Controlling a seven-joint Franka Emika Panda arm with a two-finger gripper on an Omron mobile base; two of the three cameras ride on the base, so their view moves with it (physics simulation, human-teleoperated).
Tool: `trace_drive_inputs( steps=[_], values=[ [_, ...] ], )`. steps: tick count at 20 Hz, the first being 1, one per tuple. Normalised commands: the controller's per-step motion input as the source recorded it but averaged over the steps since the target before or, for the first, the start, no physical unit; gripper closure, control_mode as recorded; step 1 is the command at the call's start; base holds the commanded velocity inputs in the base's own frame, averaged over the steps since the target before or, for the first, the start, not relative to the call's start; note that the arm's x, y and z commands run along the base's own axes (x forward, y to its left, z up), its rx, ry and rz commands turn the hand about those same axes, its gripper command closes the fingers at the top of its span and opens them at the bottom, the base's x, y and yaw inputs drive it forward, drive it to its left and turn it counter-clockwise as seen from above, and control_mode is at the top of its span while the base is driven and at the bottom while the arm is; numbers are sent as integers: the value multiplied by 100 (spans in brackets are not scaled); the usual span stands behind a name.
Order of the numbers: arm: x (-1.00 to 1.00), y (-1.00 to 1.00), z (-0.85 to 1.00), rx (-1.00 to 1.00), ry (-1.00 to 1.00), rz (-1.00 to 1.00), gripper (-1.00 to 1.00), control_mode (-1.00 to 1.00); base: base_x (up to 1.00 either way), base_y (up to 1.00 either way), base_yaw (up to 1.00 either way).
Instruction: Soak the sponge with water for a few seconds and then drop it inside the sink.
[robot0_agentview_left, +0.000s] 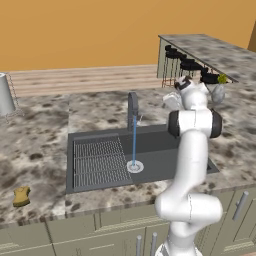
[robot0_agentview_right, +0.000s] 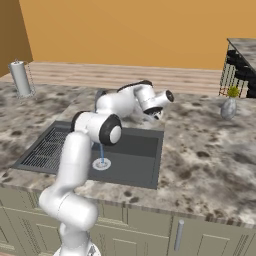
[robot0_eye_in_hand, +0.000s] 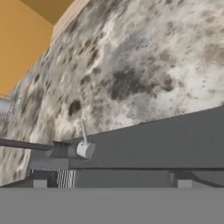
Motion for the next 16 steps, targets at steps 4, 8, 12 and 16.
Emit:
trace_drive_inputs(
  steps=[4, 8, 12, 16],
  values=[
    [-95, -3, 1, 0, 0, -3, -100, -100, 0, 0, 0],
    [-94, 0, 19, -2, 0, 0, -100, -100, 0, 0, 0],
    [-77, 0, 34, -7, 0, 0, -100, -100, 0, 0, 0],
    [-60, 0, 45, -14, 0, 0, -100, -100, 0, 0, 0]
  ],
)
